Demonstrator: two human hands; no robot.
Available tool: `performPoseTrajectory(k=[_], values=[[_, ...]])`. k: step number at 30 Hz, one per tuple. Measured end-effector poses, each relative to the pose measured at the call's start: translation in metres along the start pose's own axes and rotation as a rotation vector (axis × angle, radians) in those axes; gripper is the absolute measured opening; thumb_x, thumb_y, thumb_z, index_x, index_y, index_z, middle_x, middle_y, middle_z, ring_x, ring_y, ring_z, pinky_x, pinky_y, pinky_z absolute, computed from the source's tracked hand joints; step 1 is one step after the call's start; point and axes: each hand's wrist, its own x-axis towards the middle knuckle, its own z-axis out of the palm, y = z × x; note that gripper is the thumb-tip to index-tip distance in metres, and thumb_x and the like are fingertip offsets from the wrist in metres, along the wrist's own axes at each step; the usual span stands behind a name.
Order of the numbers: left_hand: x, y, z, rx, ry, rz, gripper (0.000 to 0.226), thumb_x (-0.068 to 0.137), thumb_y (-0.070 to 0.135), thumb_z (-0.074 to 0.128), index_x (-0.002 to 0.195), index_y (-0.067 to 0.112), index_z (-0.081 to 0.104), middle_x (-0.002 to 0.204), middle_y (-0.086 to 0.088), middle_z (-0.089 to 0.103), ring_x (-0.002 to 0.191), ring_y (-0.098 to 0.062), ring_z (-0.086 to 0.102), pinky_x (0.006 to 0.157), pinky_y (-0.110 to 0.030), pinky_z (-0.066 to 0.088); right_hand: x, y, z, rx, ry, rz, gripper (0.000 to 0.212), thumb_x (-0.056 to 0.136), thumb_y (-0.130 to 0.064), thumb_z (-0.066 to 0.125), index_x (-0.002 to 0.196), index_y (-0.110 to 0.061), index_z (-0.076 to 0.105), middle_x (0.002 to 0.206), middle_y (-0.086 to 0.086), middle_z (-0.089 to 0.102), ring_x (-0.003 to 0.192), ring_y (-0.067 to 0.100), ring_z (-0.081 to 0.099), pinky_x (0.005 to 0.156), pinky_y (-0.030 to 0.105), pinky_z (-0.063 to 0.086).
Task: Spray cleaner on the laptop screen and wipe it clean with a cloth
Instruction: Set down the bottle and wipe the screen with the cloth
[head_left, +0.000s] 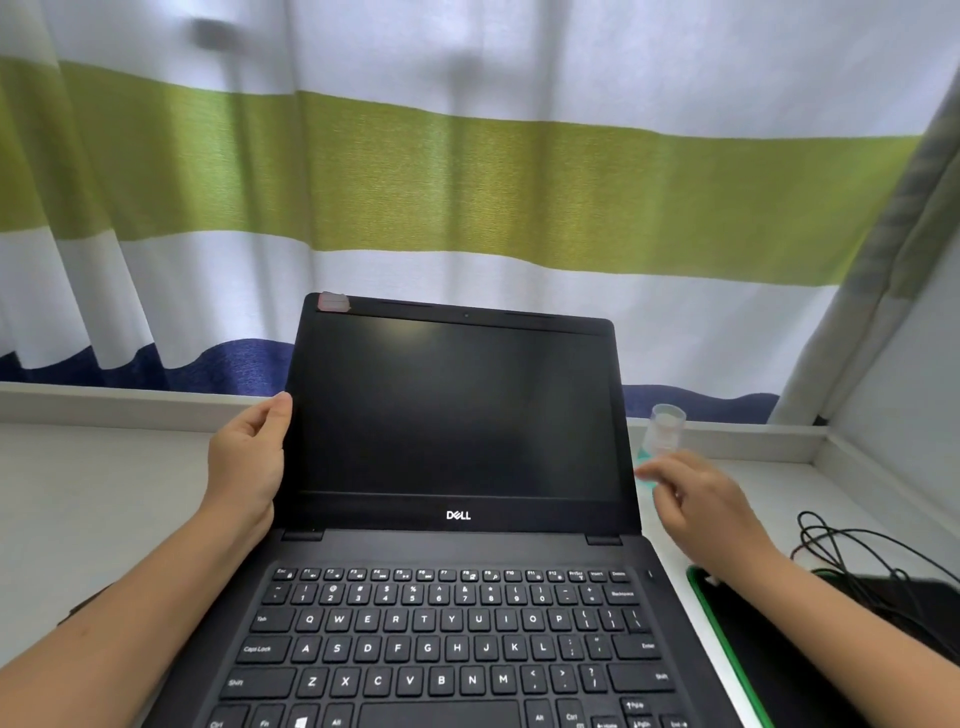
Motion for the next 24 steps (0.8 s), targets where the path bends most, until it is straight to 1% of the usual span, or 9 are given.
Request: performPoseTrajectory(k=[3,7,10,13,16,18,20,21,24], values=[[0.001,0.000,0.000,0.015,0.004,-0.008,0.031,0.093,0.026,0.053,0.116,0.009,0.063,0.106,-0.006,0.065,0.099,-0.017,0.058,0.089,-0.026,0.044,-0.005,0.002,0.003,-0.019,-0.074,-0.004,0.027,0.073,-0.013,0.045,0.083,-0.010,0.071,0.084,0.005,0.070,0.076,0.025,0.063,0.070,0.024,0.040],[0.001,-0.001,-0.001,0.022,-0.002,-0.013,0.032,0.093,0.026,0.053,0.116,0.007,0.063,0.106,-0.006,0.065,0.100,-0.018,0.058,0.089,-0.027,0.044,-0.002,0.011,0.002,-0.096,-0.142,-0.102,0.029,0.074,-0.022,0.042,0.077,-0.014,0.070,0.074,0.001,0.068,0.067,0.026,0.063,0.065,0.023,0.039],[0.001,-0.001,-0.001,0.017,0.002,-0.016,0.031,0.094,0.024,0.053,0.117,0.006,0.063,0.106,-0.007,0.064,0.098,-0.017,0.058,0.089,-0.027,0.044,0.001,0.012,-0.001,-0.131,-0.137,-0.168,0.024,0.073,-0.024,0.046,0.074,-0.017,0.069,0.073,-0.001,0.069,0.067,0.026,0.063,0.066,0.028,0.046],[0.001,-0.001,0.000,0.025,0.001,-0.010,0.029,0.093,0.023,0.053,0.118,0.009,0.062,0.108,-0.006,0.064,0.094,-0.014,0.059,0.088,-0.026,0.043,0.003,0.004,-0.002,-0.129,-0.080,-0.176,0.029,0.079,-0.027,0.043,0.078,-0.015,0.069,0.076,0.000,0.070,0.071,0.026,0.063,0.066,0.034,0.049],[0.002,-0.002,-0.002,0.055,-0.003,-0.008,0.032,0.093,0.019,0.053,0.120,0.004,0.061,0.110,-0.004,0.063,0.101,-0.015,0.056,0.090,-0.026,0.042,0.011,-0.012,-0.003,-0.013,-0.026,-0.023,0.028,0.090,-0.022,0.042,0.088,-0.013,0.068,0.080,0.002,0.067,0.077,0.027,0.060,0.066,0.031,0.039],[0.004,-0.002,-0.002,0.065,-0.005,-0.011,0.032,0.092,0.017,0.054,0.120,0.003,0.061,0.112,-0.005,0.062,0.102,-0.015,0.056,0.091,-0.027,0.042,0.019,-0.021,-0.003,0.138,-0.096,0.126,0.026,0.095,-0.020,0.042,0.084,-0.012,0.064,0.076,0.003,0.064,0.076,0.027,0.057,0.061,0.031,0.035],[0.005,-0.002,-0.002,0.069,-0.004,-0.016,0.033,0.092,0.017,0.055,0.121,0.003,0.060,0.113,-0.004,0.062,0.103,-0.016,0.056,0.093,-0.027,0.042,0.029,-0.030,-0.003,0.285,-0.203,0.266,0.027,0.097,-0.023,0.039,0.085,-0.013,0.061,0.071,0.004,0.062,0.067,0.022,0.055,0.058,0.030,0.036],[0.005,-0.002,-0.002,0.068,-0.003,-0.018,0.033,0.092,0.016,0.055,0.121,0.003,0.060,0.112,-0.004,0.062,0.103,-0.016,0.056,0.093,-0.027,0.042,0.032,-0.032,-0.002,0.371,-0.241,0.335,0.025,0.097,-0.023,0.037,0.088,-0.016,0.060,0.068,0.001,0.060,0.060,0.017,0.053,0.056,0.026,0.038],[0.005,-0.001,0.000,0.050,0.004,-0.024,0.033,0.091,0.014,0.056,0.122,0.002,0.059,0.111,-0.005,0.062,0.103,-0.015,0.055,0.094,-0.027,0.042,0.036,-0.030,0.003,0.568,-0.272,0.495,0.017,0.097,-0.019,0.040,0.099,-0.015,0.057,0.065,-0.003,0.054,0.044,0.004,0.049,0.044,0.015,0.035]])
